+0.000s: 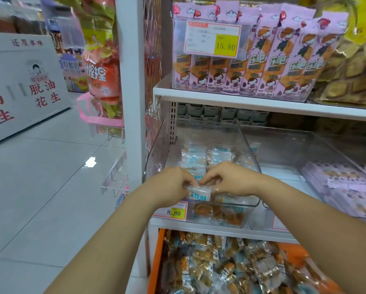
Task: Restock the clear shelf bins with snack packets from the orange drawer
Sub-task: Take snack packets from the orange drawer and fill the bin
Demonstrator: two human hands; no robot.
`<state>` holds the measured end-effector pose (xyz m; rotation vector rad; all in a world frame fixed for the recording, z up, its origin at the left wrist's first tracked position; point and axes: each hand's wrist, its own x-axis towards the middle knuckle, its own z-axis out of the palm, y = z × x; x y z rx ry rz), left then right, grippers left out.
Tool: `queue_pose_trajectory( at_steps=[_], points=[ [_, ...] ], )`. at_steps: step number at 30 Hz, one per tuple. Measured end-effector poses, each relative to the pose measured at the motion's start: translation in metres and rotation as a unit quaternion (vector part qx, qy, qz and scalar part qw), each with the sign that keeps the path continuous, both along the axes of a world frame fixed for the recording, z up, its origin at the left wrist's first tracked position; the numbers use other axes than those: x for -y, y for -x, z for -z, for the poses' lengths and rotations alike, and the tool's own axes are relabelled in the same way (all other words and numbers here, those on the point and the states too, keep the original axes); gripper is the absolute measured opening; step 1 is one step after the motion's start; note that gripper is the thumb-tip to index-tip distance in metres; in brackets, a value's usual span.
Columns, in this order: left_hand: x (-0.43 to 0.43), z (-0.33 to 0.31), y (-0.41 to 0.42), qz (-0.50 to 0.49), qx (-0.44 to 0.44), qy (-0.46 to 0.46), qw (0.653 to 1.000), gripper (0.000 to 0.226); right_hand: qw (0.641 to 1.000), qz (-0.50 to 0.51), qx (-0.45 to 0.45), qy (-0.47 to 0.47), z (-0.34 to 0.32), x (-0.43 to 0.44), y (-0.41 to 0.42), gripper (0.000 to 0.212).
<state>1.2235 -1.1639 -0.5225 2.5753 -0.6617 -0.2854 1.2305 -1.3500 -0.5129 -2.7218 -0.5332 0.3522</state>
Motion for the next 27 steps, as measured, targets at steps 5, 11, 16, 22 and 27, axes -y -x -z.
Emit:
queue_pose_trajectory(
  at_steps=[5,11,16,22,27],
  points=[
    [-0.004,0.0,0.007,0.034,-0.014,0.016,0.999,0.032,0.998,0.039,0.046,-0.014,-0.018,0.012,0.017,0.019],
    [0.012,0.011,0.006,0.0,0.038,-0.032,0.999,0.026,0.978,0.06,0.048,0.195,-0.007,0.014,0.028,0.015],
    [0.02,0.019,0.004,-0.007,0.057,-0.097,0.994,0.032,0.975,0.05,0.106,0.191,0.005,0.017,0.021,0.03],
    [0.022,0.02,0.008,0.003,0.062,-0.136,0.989,0.037,0.969,0.027,0.152,0.196,0.0,0.019,0.021,0.034],
    [0.016,0.014,0.019,0.02,0.049,-0.09,0.995,0.034,0.967,0.035,0.101,0.231,0.012,0.019,0.026,0.028]
  ],
)
